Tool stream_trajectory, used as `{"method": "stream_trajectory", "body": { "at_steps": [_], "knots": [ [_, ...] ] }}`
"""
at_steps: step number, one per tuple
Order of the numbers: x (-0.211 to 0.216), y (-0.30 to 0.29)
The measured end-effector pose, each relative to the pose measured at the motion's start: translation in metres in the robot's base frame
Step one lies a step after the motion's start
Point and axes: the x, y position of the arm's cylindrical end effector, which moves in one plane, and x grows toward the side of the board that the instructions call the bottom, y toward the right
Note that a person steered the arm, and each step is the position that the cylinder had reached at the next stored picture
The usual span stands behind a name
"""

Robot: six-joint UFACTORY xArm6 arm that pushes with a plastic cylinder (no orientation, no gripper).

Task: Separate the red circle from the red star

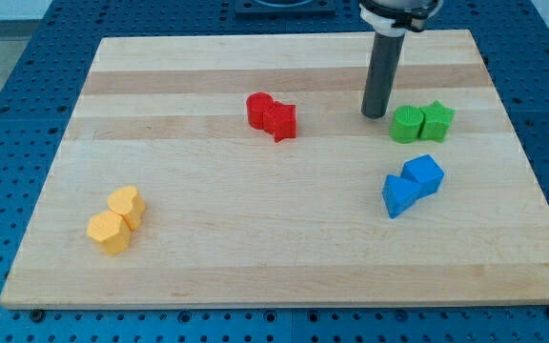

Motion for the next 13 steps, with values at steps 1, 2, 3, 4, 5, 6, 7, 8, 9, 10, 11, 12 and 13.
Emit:
{"method": "stream_trajectory", "body": {
  "at_steps": [1,2,3,4,5,6,7,8,9,10,11,12,13],
  "knots": [
    [0.003,0.000],
    [0.004,0.000],
    [0.005,0.000],
    [0.005,0.000],
    [0.005,-0.001],
    [0.005,-0.005],
    [0.005,-0.010],
    [0.005,-0.010],
    [0.005,-0.015],
    [0.005,-0.021],
    [0.005,-0.044],
    [0.005,-0.048],
    [0.005,-0.055]
  ]
}}
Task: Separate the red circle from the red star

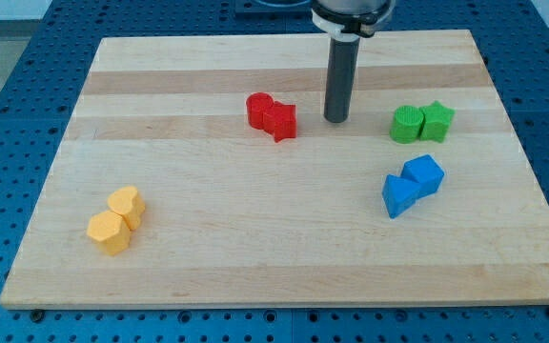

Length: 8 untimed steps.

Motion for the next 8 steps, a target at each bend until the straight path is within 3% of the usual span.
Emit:
{"method": "stream_trajectory", "body": {
  "at_steps": [8],
  "knots": [
    [-0.004,-0.173]
  ]
}}
